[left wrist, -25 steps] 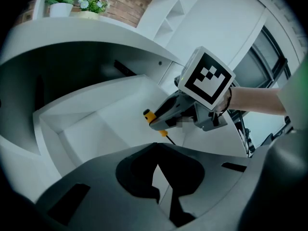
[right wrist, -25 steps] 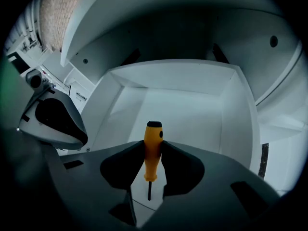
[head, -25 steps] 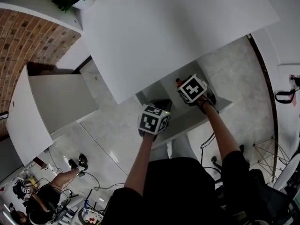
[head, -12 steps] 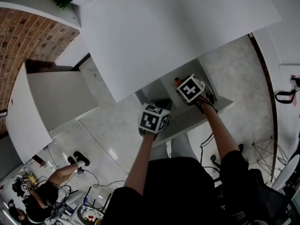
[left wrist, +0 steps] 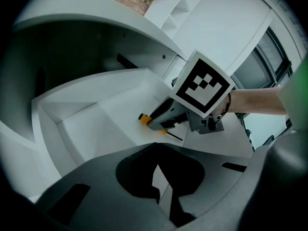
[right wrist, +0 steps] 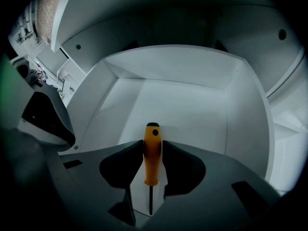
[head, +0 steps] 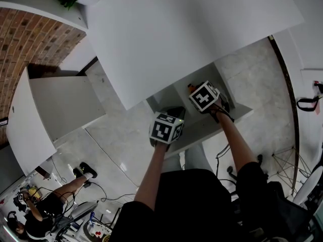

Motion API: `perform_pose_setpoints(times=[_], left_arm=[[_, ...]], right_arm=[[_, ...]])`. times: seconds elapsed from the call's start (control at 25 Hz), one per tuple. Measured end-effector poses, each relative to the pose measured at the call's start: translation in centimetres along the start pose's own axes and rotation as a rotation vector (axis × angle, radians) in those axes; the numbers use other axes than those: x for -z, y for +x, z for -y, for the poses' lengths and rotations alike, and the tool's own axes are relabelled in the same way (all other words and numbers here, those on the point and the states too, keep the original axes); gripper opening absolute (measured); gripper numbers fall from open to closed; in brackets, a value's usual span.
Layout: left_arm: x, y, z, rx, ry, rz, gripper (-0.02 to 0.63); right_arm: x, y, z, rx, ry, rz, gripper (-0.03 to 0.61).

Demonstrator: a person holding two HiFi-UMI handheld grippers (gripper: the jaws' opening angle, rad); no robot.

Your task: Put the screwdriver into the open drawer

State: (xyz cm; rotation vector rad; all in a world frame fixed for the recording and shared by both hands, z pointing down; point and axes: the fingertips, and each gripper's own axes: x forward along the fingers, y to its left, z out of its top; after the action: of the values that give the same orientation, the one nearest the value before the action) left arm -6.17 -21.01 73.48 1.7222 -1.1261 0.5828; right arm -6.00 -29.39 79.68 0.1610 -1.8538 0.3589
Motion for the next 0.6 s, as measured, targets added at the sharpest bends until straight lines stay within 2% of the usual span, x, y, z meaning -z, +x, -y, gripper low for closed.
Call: perform_pose_setpoints(times=[0.32,0.44,0.52,0.6], left_arm=[[-0.3,-0.7,0.0,-0.005,0.01,0.018,0.009],[-0.9,-1.7,0.0,-0.014,0.014,0.048,0.008],[-1.4,-2.7,0.1,-0.021,0.023,0.078,0.008],[-2.0,-3.7,0.4,-0.028,0.037,0.107,0.008]], right_arm=[[-0.7,-1.0,-0.5,-0.024,0.042,0.046,0.127],[-0.5,-1.9,-2.1,-0.091,0.096,0.04,0.126],[-0.8,-2.8,-2.6,-0.107,0.1,0.057,0.126],[-1.2,-4.0,-2.7,-0.098,0.085,0.082,0.088]])
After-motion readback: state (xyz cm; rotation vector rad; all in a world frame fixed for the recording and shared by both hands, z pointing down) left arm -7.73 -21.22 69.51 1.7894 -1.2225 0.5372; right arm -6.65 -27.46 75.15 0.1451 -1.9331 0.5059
